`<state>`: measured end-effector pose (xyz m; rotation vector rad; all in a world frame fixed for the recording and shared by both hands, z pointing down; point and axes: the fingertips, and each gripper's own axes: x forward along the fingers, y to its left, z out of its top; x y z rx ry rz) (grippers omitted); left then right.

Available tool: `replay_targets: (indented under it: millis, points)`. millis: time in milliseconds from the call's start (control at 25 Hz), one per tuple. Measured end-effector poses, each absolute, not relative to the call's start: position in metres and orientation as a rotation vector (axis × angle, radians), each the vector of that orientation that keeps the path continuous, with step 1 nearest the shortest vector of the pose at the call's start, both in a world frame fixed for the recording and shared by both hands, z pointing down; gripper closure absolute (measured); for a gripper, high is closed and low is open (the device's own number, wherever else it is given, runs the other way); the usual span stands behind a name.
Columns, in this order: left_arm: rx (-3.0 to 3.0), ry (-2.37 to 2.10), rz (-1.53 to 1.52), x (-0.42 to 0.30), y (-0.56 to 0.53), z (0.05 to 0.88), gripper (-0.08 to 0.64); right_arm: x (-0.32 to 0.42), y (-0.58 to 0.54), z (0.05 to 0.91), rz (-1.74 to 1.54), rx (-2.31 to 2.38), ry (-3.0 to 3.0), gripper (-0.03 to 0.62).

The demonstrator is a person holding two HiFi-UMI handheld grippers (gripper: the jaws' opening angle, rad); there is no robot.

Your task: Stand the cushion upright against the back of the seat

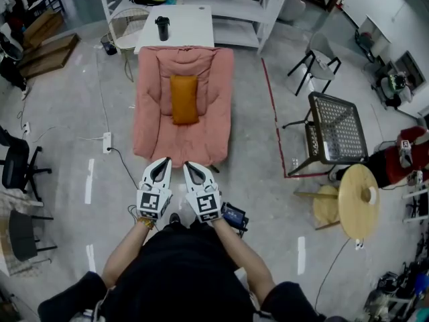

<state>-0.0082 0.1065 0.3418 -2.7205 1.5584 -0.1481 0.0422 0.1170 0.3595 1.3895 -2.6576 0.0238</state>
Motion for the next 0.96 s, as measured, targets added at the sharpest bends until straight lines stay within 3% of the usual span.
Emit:
replay_targets:
  millis: [960]
  points:
    - [-2.739,1.575,-0.154,-0.041,0.095,0.351,0.548,0.014,0.104,0.363,0.015,1.386,-2.628,0.577]
